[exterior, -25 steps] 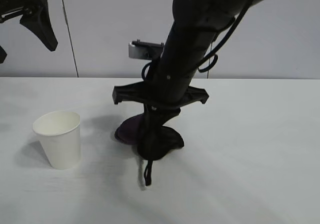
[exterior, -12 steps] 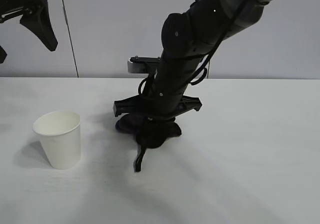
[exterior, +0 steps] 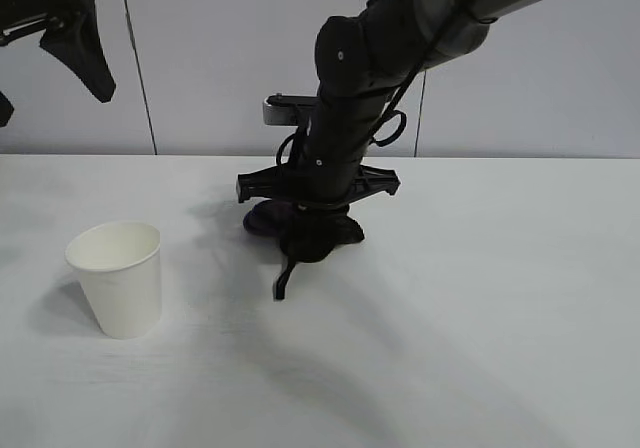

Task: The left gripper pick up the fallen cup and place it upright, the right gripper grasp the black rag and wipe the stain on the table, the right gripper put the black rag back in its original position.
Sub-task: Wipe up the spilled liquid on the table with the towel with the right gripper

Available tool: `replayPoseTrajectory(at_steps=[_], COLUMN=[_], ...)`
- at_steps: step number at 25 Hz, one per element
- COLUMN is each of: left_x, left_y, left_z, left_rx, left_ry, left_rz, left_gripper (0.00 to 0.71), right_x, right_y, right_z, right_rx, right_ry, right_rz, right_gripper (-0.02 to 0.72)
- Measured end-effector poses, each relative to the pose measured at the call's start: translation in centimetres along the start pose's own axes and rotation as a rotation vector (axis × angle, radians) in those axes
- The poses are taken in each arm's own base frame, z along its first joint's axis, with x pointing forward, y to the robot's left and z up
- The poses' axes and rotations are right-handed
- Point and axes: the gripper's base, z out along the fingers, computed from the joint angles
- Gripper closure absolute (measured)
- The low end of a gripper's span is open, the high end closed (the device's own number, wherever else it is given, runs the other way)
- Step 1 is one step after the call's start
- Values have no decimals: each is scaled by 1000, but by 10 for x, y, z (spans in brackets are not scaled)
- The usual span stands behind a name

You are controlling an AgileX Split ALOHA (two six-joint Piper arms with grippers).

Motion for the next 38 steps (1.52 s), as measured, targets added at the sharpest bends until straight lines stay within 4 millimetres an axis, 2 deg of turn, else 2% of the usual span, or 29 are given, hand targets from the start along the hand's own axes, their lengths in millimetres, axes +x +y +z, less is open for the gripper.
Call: replayPoseTrajectory(at_steps=[2, 6, 10, 17, 23, 27, 36, 38], left_x=[0, 0, 0, 0, 0, 0, 0, 0], left_y=[0, 0, 0, 0, 0, 0, 0, 0], left_z=[0, 0, 0, 0, 0, 0, 0, 0], left_rx=[1, 1, 1, 0, -3, -3, -3, -3], left_ry=[0, 0, 0, 0, 0, 0, 0, 0], left_rz=[-1, -1, -1, 0, 3, 3, 3, 3], left_gripper=[17, 17, 17, 17, 17, 17, 17, 17], right_x=[3, 13, 22, 24, 16, 10, -9, -10], right_y=[4, 27, 46, 47, 40, 25, -51, -60], right_z=[0, -2, -5, -8, -6, -1, 3, 3], right_rx=[-32, -119, -126, -94, 3, 34, 83, 91], right_ry=[34, 104, 153, 171, 77, 37, -22, -17], right_rz=[6, -11, -74, -105, -87, -42, 138, 155], right_gripper=[676, 677, 676, 677, 678, 678, 678, 678])
